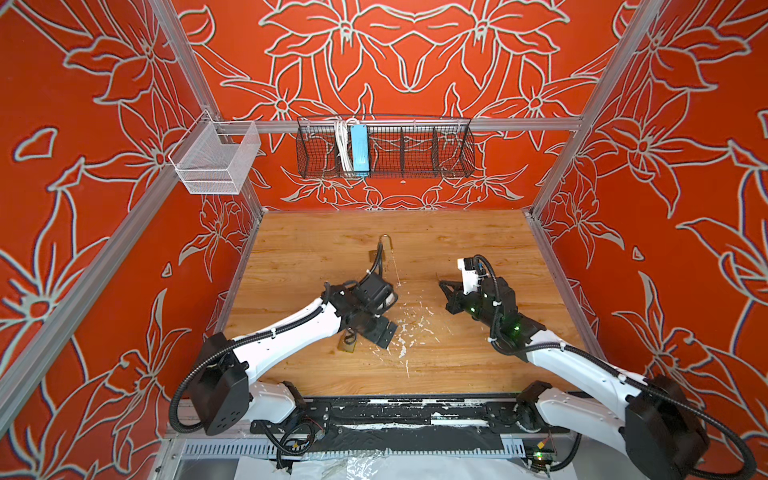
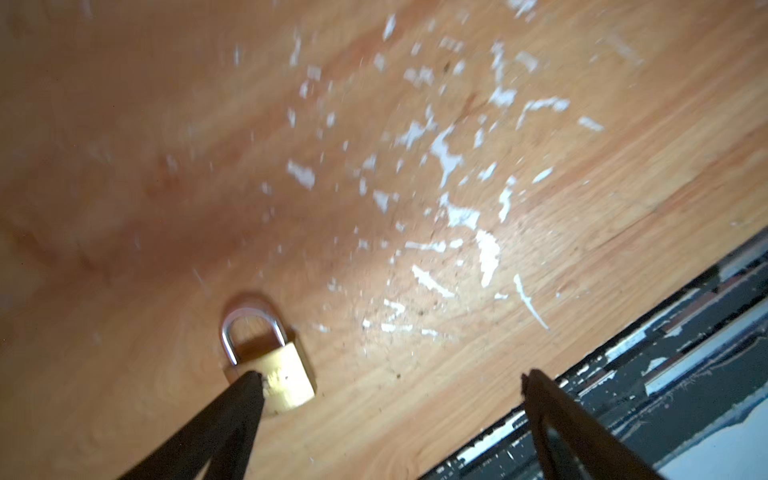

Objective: Unlock with the key

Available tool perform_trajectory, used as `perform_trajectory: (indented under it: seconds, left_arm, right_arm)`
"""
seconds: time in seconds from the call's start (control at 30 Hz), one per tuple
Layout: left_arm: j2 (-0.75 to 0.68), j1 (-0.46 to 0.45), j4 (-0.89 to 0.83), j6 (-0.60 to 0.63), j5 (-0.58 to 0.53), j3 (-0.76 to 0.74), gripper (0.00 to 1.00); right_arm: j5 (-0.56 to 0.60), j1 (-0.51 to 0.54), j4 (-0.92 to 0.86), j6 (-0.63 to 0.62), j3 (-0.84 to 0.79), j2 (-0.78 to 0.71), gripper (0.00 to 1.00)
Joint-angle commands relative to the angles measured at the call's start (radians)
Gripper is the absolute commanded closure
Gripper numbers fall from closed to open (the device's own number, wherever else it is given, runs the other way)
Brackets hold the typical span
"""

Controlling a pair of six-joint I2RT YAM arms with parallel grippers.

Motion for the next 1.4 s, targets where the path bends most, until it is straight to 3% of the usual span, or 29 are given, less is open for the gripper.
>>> perform_trajectory:
  seconds: [0.0,0.1,0.23,0.3,0.47,0.53,0.63,0.67,0.73,0.8,1.03,1.37]
  left_arm:
    - [-0.228,0.002,0.081,-0.254,-0.088,-0.075,0.03]
    - [-0.374,0.001,0.188,-0.227,-0.086,-0.203,0.03]
    - [-0.386,0.002,0.062,-0.201,-0.258,-0.206,0.03]
    - [-0.383,0.003,0.079,-0.23,-0.281,-0.219,0.03]
    - [-0.231,0.003,0.026,-0.179,-0.303,-0.147,0.01]
    - [-0.164,0.003,-0.007,-0.215,-0.34,-0.127,0.09]
    - [-0.083,0.017,-0.005,-0.276,-0.325,-0.134,0.09]
    - [-0.058,0.023,-0.003,-0.288,-0.311,-0.132,0.14]
    - [-0.002,0.045,0.008,-0.308,-0.257,-0.135,0.35]
    - [0.035,0.064,0.022,-0.302,-0.202,-0.136,0.43]
    - [0.136,0.091,0.045,-0.331,-0.199,-0.158,0.36]
    - [0.155,0.173,0.113,-0.303,-0.157,-0.196,0.36]
  right_arm:
    - [0.029,-0.007,-0.012,0.001,-0.022,-0.019,1.0]
    - [0.03,-0.009,-0.015,0.0,-0.02,-0.016,1.0]
    - [0.017,-0.009,-0.011,0.001,-0.017,-0.01,1.0]
    - [0.015,-0.01,-0.01,-0.003,-0.02,-0.01,1.0]
    - [0.022,-0.01,-0.013,-0.014,-0.018,-0.01,1.0]
    - [0.024,-0.01,-0.014,-0.015,-0.018,-0.012,1.0]
    - [0.022,-0.011,-0.017,-0.018,-0.016,-0.016,1.0]
    - [0.021,-0.009,-0.019,-0.019,-0.014,-0.017,1.0]
    - [0.025,-0.009,-0.022,-0.023,-0.016,-0.023,1.0]
    - [0.031,-0.012,-0.024,-0.027,-0.017,-0.027,1.0]
    - [0.019,-0.012,-0.025,-0.028,-0.013,-0.017,1.0]
    - [0.01,-0.011,-0.022,-0.028,-0.009,-0.012,1.0]
